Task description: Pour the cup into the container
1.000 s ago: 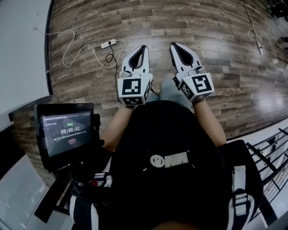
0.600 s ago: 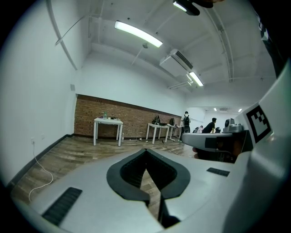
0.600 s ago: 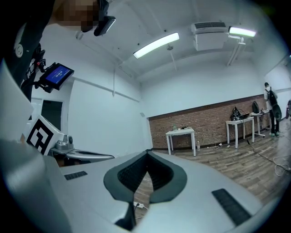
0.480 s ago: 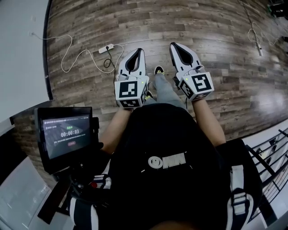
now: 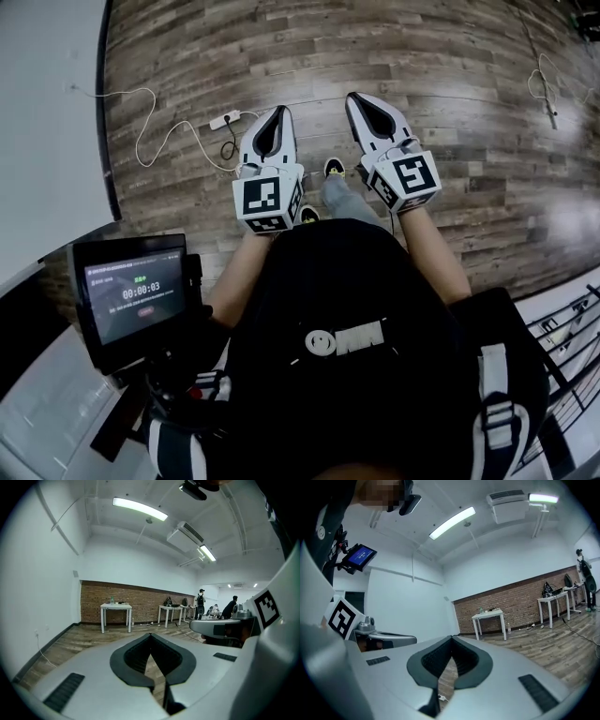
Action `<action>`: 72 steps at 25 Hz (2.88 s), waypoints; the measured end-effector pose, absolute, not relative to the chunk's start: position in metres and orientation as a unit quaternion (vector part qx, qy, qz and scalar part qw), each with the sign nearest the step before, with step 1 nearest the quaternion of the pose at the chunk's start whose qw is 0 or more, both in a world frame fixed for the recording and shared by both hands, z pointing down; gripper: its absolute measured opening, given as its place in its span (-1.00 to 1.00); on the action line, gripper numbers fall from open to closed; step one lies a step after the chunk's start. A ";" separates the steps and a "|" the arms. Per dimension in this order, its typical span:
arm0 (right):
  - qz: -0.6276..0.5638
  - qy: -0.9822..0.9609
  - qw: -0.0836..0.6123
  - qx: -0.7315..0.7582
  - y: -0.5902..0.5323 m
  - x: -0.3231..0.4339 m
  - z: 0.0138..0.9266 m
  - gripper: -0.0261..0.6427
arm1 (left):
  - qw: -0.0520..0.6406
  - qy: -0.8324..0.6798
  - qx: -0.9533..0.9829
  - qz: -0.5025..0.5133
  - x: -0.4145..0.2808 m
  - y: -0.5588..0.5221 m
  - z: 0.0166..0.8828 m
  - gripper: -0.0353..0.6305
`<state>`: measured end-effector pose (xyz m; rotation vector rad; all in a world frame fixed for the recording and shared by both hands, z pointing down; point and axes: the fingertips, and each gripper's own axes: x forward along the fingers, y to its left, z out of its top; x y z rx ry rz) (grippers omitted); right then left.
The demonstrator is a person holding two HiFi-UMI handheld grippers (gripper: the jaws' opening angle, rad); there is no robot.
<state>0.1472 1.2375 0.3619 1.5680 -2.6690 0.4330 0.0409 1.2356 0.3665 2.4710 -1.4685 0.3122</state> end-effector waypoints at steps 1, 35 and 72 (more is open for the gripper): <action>0.139 -0.855 0.004 0.500 1.234 0.151 0.360 -0.91 | 0.123 -0.505 0.847 0.110 0.045 1.232 0.365 -0.89; 0.123 -0.852 0.027 0.509 1.044 0.081 0.362 -0.91 | 0.131 -0.502 0.852 0.073 -0.016 1.038 0.368 -0.89; 0.137 -0.861 0.002 0.489 0.870 0.147 0.382 -0.91 | 0.118 -0.518 0.843 0.090 0.048 0.864 0.376 -0.89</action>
